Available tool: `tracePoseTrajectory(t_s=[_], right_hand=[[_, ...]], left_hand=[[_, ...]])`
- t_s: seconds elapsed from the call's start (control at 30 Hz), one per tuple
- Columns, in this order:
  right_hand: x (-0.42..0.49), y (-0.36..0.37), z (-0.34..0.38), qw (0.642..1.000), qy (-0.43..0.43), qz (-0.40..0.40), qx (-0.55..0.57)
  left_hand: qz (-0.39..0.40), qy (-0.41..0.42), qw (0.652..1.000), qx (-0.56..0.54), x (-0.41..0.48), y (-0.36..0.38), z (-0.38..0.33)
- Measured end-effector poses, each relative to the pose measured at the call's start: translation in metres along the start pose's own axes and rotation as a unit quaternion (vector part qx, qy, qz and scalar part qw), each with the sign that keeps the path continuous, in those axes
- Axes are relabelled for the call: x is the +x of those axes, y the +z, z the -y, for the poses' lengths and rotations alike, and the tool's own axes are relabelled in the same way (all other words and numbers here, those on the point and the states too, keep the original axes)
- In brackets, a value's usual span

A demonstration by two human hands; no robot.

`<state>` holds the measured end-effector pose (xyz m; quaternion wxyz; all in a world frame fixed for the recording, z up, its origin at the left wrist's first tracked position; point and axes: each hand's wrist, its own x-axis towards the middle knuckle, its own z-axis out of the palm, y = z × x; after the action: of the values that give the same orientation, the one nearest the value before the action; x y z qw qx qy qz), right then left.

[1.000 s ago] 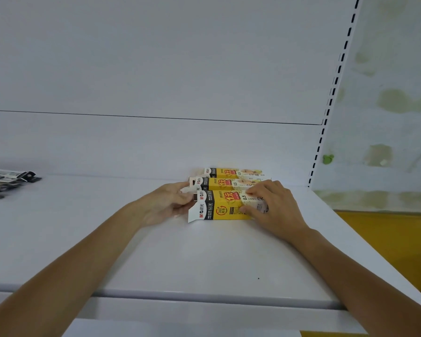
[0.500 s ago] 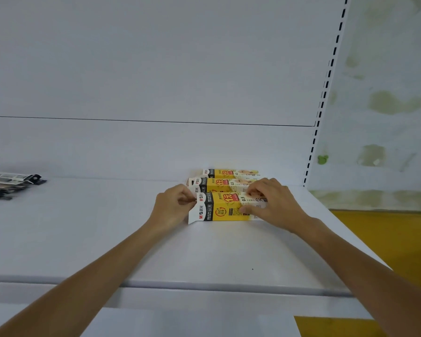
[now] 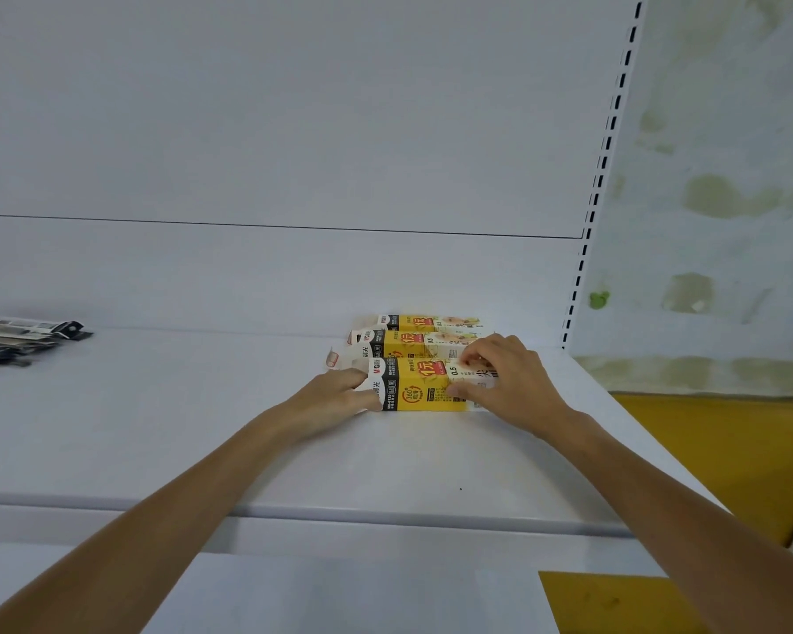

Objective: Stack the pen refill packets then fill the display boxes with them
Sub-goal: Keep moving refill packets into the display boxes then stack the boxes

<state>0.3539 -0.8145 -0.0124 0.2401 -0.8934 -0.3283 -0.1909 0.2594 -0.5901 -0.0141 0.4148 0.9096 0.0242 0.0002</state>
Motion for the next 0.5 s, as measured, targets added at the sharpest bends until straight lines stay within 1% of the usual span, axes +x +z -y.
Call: tracePoseTrajectory(t_s=[0.1,0.2,0.23,0.3,0.4,0.47,0.5], right_hand=[[0.001,-0.003,0.002,0.999,0.01,0.022,-0.027],[0.006,-0.004,0.009,0.994,0.028,0.039,-0.097],[0.008,-0.002,0.013,0.993,0.024,0.036,-0.113],[0.012,0.003,0.028,0.994,-0.011,0.03,-0.103],[0.025,0.022,0.071,0.995,-0.1,0.019,-0.025],[0.036,0.04,0.111,0.989,-0.145,0.022,0.014],[0.04,0.05,0.133,0.985,-0.165,0.035,0.027]], left_hand=[[-0.017,-0.022,0.999,0.024,0.002,-0.002,-0.002],[-0.083,0.042,0.991,0.099,-0.01,-0.008,-0.002],[-0.116,0.046,0.983,0.134,-0.017,-0.013,0.001],[-0.188,0.031,0.964,0.187,-0.034,-0.025,0.014],[-0.283,-0.012,0.925,0.255,-0.073,-0.049,0.042],[-0.322,-0.067,0.902,0.28,-0.111,-0.066,0.065],[-0.34,-0.098,0.895,0.27,-0.136,-0.075,0.075]])
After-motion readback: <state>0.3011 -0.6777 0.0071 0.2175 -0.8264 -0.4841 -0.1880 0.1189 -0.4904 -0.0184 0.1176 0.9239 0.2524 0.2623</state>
